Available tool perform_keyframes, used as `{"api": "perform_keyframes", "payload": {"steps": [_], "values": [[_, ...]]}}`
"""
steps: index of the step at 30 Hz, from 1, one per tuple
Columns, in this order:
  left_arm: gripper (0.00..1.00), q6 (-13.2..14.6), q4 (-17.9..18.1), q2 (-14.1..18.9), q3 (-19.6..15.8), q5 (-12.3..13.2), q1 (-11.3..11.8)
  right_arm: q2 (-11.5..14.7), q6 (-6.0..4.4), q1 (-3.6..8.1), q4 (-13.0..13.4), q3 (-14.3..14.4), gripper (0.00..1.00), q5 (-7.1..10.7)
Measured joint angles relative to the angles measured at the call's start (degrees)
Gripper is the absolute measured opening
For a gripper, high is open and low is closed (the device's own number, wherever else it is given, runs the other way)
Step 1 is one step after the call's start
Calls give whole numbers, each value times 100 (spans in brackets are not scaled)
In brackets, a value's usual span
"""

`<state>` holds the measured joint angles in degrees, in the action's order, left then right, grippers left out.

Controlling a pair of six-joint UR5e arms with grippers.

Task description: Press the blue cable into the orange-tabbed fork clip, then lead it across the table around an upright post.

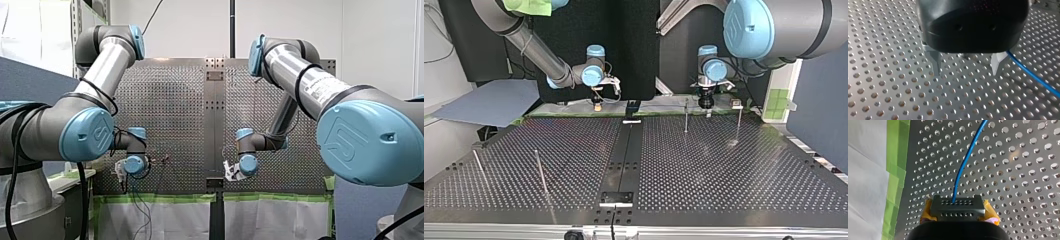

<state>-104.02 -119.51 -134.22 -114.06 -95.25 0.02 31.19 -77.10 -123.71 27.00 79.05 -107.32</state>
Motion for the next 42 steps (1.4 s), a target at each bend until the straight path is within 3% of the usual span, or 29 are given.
{"api": "perform_keyframes", "payload": {"steps": [9, 19, 26, 34, 42], "values": [[100, 393, -416, -16, -85, -308, -25, -19, 0, 20, -1, 1, 0, 12], [100, 399, -922, -12, -414, 100, 18, -68, 0, 49, 8, 0, 0, 72], [100, 356, -1242, 13, -463, 444, 29, -104, 0, 52, 8, -2, 0, 85], [100, 266, -1211, 58, -466, 785, 102, -122, 0, 53, 3, -17, 0, 97], [100, 196, -1190, 385, -595, 771, 121, -124, 0, 53, -6, -29, 0, 104]]}}
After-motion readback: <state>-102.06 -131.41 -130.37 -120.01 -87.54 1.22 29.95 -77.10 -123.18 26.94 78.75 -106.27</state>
